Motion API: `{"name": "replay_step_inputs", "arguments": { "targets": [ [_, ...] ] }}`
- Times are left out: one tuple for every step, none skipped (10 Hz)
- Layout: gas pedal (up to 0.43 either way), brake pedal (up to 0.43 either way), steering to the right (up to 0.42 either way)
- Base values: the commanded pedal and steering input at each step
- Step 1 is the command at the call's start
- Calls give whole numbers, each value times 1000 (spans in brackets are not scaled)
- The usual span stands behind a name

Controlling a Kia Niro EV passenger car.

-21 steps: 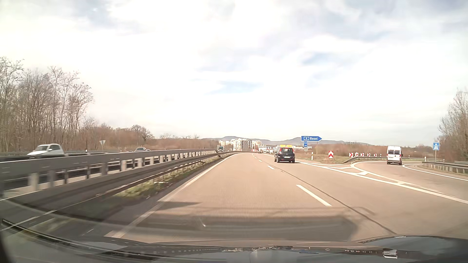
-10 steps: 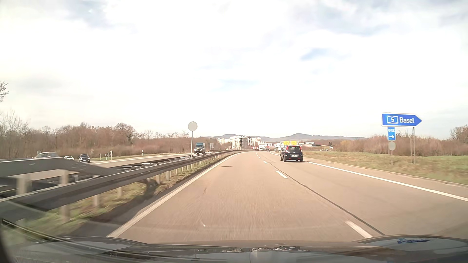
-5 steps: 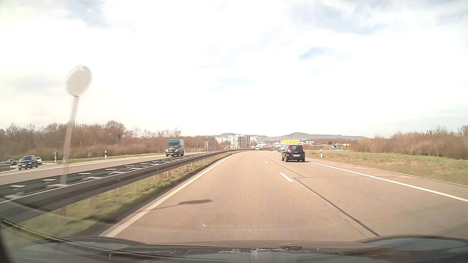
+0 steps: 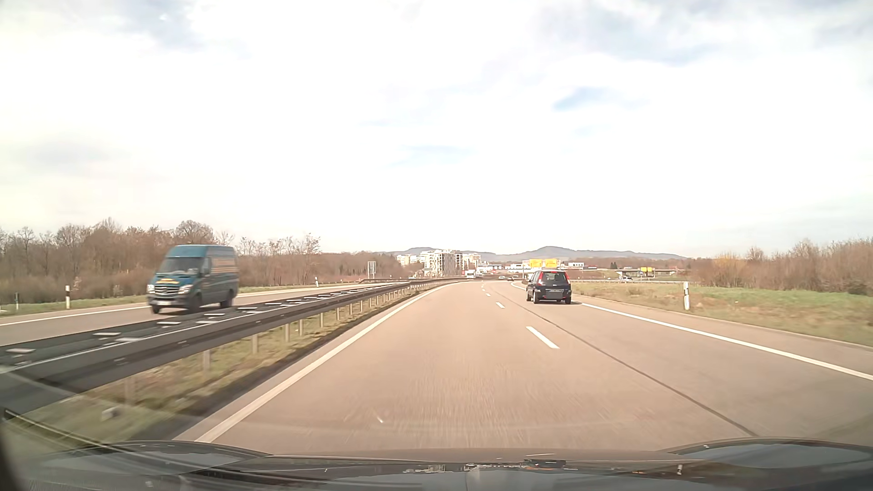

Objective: Follow the waypoints while adhering to traffic rules and regulations

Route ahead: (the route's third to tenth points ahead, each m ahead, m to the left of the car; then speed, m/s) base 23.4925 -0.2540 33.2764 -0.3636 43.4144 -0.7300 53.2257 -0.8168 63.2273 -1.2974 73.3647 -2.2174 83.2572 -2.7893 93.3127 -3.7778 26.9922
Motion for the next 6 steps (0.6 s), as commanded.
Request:
{"name": "replay_step_inputs", "arguments": {
  "targets": [
    [150,0,5],
    [150,0,6],
    [150,0,6],
    [150,0,6],
    [150,0,6],
    [150,0,6]
  ]
}}
